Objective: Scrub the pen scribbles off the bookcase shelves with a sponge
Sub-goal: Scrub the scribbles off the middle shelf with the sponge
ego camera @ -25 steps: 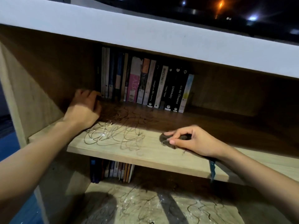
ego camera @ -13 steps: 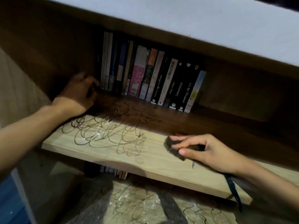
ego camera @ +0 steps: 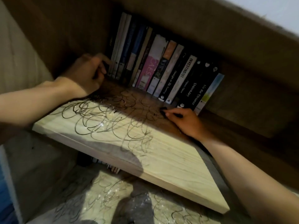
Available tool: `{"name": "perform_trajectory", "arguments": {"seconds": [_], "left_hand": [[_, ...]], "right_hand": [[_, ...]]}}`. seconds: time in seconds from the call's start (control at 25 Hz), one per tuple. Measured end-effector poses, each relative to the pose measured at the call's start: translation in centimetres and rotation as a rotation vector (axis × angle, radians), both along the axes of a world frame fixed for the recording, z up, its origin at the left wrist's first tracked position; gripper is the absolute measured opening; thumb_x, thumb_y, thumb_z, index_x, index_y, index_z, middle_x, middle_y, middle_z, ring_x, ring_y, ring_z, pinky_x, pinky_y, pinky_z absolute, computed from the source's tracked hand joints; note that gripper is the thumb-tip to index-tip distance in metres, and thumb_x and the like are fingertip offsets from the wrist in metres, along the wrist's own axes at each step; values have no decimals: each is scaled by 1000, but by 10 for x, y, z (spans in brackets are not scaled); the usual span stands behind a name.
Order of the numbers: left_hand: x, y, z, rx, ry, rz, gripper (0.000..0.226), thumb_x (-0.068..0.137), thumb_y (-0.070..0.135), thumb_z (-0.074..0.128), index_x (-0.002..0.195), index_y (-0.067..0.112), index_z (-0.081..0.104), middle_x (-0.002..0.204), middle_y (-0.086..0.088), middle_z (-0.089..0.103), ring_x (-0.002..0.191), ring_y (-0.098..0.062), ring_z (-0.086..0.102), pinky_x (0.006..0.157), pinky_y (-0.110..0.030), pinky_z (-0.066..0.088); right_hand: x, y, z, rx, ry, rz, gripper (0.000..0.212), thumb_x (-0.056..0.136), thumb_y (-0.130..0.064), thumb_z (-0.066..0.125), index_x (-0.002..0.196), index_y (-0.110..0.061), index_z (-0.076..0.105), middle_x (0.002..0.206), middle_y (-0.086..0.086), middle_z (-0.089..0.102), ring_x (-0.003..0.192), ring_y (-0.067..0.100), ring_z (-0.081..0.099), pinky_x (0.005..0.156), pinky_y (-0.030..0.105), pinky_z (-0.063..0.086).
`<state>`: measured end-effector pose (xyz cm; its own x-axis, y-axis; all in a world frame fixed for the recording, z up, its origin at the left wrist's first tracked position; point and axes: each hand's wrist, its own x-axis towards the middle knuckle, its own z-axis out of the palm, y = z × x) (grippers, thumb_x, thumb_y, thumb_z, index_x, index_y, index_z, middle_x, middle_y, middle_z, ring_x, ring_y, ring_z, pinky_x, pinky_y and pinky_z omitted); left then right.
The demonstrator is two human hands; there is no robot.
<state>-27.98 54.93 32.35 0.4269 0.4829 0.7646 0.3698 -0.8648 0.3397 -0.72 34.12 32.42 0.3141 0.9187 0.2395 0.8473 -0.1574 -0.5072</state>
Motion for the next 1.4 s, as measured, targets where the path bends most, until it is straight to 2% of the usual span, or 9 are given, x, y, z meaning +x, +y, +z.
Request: {"name": "perform_trajectory", "arguments": {"seconds": [0.12,0.32,0.52,0.72,0.8,0.92,1.16,1.28,1.4], "left_hand": [[0,0,-1,-23,-65,8,37,82,-6,53,117,6,56,90,-13,66,89,-30,61,82,-39,47],[3,-1,-3,-74,-124,2,32,85,-5,51,114,6,57,88,-13,66,87,-26,60,79,-33,44],[2,-1,-1,-146,-149,-17,31,84,-5,50,111,9,58,86,-12,65,83,-25,61,80,-35,47],[4,-3,1,-214,-167,3,38,89,0,52,124,12,52,90,-7,61,84,-19,56,75,-28,40],[4,-3,1,-245,-168,12,40,89,0,53,127,13,50,91,-6,59,85,-17,55,74,-26,38],[3,-1,-1,-262,-182,-6,41,88,-1,53,126,13,49,91,-8,61,86,-19,57,77,-29,41],[5,0,-1,-318,-186,8,43,87,-3,54,126,16,50,90,-8,62,87,-21,58,80,-31,43],[4,-3,0,-330,-203,-12,43,87,-2,53,126,16,51,92,-9,62,88,-21,58,79,-31,44],[4,-2,-3,-315,-190,-6,43,88,-1,54,127,16,50,91,-5,60,85,-18,55,75,-28,39]], "right_hand": [[7,-17,6,-12,94,109,20,89,-27,63,108,-27,71,113,-10,69,102,1,63,92,17,46],[5,41,4,4,-94,-44,11,95,-26,57,96,-24,68,102,2,69,96,22,65,83,32,48],[1,16,6,-43,-84,109,13,94,-25,58,100,-27,70,104,-15,66,94,-5,59,83,12,43],[6,38,8,-54,-192,-40,21,96,-29,55,112,-28,68,112,-4,67,105,16,62,82,24,43],[-14,40,6,-77,-112,56,20,95,-30,55,111,-28,68,113,-5,68,103,11,63,86,25,47],[-24,17,11,-75,114,255,21,91,-19,60,110,-21,70,118,-14,65,107,-6,59,91,8,42],[-26,59,8,-21,-25,37,18,95,-23,57,106,-29,69,105,-5,67,90,9,63,76,22,47],[-18,47,10,-21,139,104,22,92,-16,61,95,-35,72,106,-15,68,95,2,64,83,14,47],[-11,50,9,59,92,8,23,92,-15,62,91,-37,71,103,-8,71,88,-1,63,79,11,46]]}}
